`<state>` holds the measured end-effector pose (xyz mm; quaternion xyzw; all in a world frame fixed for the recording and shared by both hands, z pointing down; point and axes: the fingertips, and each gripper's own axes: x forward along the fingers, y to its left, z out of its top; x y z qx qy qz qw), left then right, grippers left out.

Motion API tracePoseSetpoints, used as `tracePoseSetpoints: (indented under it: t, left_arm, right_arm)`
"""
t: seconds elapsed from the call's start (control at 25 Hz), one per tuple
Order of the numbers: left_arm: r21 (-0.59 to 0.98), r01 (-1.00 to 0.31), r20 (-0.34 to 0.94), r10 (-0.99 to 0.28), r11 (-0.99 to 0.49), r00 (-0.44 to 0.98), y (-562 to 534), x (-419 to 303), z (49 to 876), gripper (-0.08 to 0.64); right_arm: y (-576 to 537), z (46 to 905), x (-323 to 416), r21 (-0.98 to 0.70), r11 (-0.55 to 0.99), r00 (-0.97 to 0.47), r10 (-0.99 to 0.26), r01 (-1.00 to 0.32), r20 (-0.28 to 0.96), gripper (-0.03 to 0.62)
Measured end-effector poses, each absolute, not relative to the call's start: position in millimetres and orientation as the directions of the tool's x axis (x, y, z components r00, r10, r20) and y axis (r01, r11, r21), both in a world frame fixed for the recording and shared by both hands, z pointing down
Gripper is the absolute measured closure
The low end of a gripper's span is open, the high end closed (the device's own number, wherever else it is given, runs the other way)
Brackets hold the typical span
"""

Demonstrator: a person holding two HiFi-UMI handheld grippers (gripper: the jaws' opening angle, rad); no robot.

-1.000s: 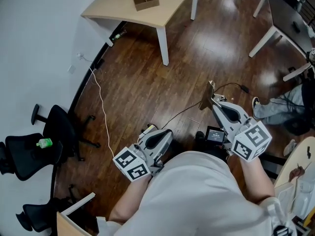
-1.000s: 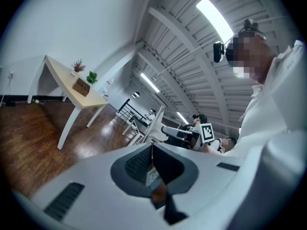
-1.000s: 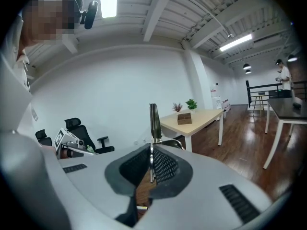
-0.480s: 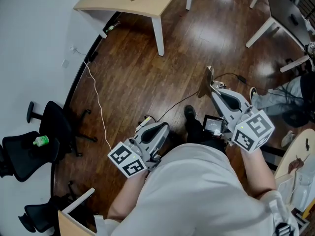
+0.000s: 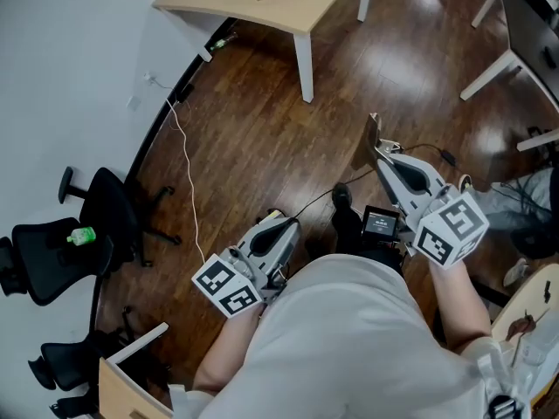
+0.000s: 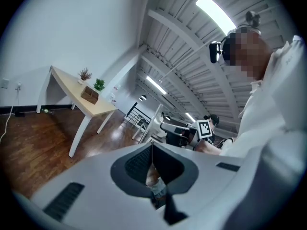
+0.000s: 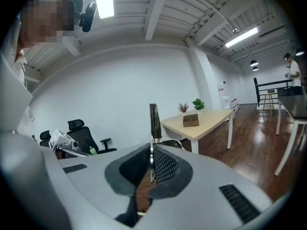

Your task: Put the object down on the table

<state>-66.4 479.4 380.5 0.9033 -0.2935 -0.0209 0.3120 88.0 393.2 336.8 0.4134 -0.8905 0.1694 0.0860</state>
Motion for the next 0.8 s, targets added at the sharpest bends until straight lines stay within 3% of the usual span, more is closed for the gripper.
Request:
tracePoseSetpoints:
  t: [0.8]
  left_arm:
    - [0.576, -0.581, 0.138, -0.632, -0.575, 0.762, 249, 1, 362, 0.558]
  right_arm:
    - [174, 344, 163, -0.293, 0.633, -0.697, -0.661, -0.717, 0.279, 0.586]
